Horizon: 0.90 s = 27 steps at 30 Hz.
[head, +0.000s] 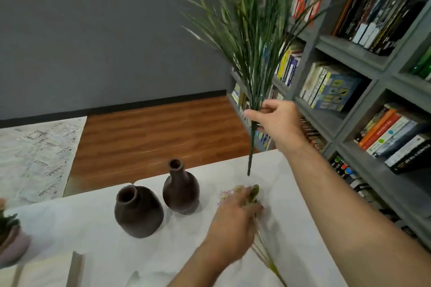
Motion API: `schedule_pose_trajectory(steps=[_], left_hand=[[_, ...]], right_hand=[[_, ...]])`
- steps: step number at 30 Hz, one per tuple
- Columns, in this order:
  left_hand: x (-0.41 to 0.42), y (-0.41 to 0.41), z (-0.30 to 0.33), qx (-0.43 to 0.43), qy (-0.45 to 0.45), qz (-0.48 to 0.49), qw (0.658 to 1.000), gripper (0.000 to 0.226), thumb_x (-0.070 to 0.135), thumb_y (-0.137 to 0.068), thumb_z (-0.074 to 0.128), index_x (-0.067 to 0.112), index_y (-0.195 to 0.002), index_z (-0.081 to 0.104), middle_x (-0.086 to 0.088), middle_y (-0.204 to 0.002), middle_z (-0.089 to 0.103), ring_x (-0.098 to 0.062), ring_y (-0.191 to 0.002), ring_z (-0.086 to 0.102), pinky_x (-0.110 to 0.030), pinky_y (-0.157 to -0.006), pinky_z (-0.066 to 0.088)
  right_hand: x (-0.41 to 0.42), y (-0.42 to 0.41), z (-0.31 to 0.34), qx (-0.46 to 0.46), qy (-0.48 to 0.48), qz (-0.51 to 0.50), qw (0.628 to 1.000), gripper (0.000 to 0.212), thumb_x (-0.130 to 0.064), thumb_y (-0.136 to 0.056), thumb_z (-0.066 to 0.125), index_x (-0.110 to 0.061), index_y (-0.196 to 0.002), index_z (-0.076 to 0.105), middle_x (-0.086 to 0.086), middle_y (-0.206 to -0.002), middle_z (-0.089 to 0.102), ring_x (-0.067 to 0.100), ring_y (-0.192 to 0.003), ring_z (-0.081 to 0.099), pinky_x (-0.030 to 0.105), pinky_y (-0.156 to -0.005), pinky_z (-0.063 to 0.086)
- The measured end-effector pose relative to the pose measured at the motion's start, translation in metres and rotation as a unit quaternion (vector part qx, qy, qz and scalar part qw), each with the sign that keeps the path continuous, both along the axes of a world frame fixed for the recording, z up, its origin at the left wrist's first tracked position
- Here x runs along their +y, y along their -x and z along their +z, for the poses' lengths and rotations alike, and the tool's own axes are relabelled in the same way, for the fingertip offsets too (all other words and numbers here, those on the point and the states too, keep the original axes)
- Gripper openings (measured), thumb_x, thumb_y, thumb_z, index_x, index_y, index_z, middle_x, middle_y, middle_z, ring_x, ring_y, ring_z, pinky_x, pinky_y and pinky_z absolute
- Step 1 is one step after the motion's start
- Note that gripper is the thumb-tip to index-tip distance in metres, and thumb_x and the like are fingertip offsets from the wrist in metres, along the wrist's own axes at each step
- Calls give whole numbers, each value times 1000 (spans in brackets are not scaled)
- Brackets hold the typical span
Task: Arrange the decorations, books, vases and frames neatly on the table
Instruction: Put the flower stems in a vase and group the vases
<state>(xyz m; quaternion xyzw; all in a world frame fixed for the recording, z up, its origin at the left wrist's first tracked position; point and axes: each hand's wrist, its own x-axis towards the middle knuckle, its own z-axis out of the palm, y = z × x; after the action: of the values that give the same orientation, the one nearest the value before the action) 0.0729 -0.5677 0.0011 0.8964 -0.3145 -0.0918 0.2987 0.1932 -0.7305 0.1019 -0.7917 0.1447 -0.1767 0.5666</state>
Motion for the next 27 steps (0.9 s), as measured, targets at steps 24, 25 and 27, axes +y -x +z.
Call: schedule_pose_trajectory(steps=[24,25,27], left_hand=[[132,-129,54,55,250,170,952,22,13,-90,67,24,-107,76,17,-94,75,7,-90,68,-16,-86,52],[132,-129,49,65,245,174,952,21,13,-90,68,22,-107,76,18,-93,74,7,-89,68,-16,-85,52],[132,-129,37,96,238,181,949,20,14,-87,70,20,-106,77,17,-91,74,6,-86,68,-21,-87,54]], right_hand=[[153,-13,-11,-26,-50,117,992,17,-21,-70,90,-25,-80,77,-7,-79,77,11,-81,74,40,-74,61],[151,-13,-8,-19,-71,127,989,21,-22,-71,90,-23,-87,76,-6,-85,78,12,-85,74,37,-76,60],[145,-16,2,-17,-148,146,978,21,-22,-81,83,-18,-100,75,0,-94,79,13,-87,74,34,-76,56]])
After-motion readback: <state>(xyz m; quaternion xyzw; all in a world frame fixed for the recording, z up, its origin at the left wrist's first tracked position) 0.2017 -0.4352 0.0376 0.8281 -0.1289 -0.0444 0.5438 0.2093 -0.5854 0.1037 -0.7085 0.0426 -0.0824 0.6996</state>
